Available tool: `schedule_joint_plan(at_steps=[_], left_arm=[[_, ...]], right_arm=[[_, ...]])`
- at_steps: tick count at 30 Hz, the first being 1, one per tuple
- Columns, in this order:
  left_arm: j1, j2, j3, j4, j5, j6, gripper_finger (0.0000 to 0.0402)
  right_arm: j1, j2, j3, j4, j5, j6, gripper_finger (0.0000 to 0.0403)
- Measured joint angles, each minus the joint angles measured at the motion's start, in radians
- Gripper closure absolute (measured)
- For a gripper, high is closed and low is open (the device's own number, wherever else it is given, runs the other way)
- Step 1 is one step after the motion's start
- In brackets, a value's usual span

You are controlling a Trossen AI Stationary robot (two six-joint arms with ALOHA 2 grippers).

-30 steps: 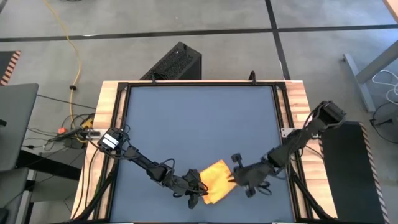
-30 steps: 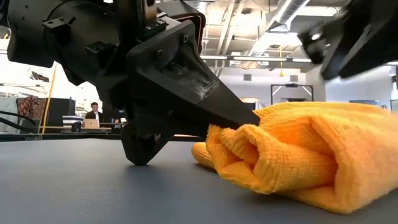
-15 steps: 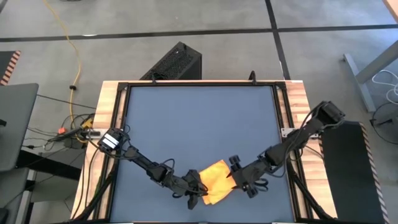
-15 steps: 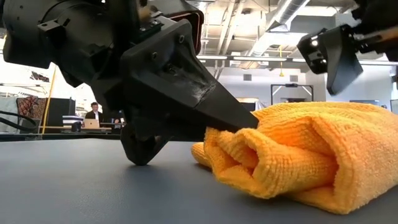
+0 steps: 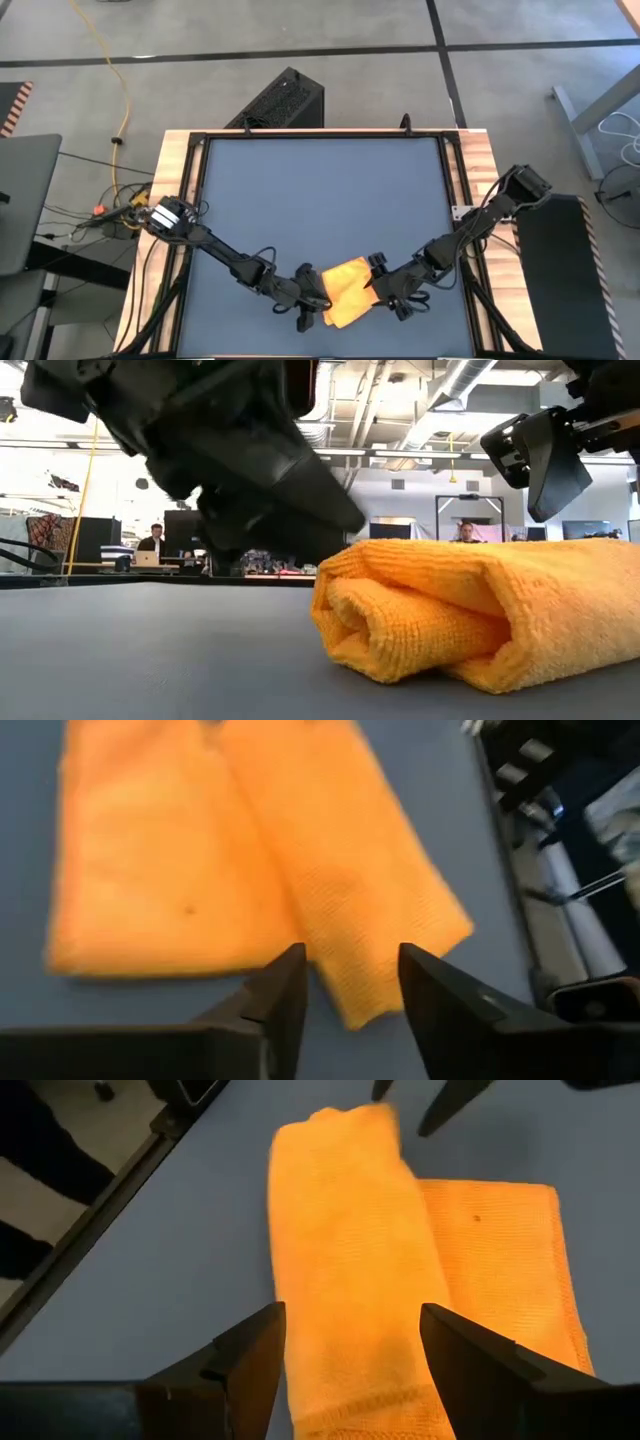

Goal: Roll towel
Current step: Roll the yellow microfiber towel

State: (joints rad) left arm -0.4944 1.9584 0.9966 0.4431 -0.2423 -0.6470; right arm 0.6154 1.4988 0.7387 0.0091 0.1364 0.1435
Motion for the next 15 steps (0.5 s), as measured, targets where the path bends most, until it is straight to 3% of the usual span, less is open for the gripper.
schedule_joint_plan(at_steps=[7,15], left_arm=[[-0.005,-0.076,0.002,-0.077,0.005,-0.037,0.0201],[-0.017,-0.073,0.002,-0.15,0.013,-0.283,0.0193]], right_arm=[[0.027,0.0,0.0,-0.001,0.0,0.081,0.0143],[0.061,0.0,0.0,-0.002,0.025,0.149,0.0143]])
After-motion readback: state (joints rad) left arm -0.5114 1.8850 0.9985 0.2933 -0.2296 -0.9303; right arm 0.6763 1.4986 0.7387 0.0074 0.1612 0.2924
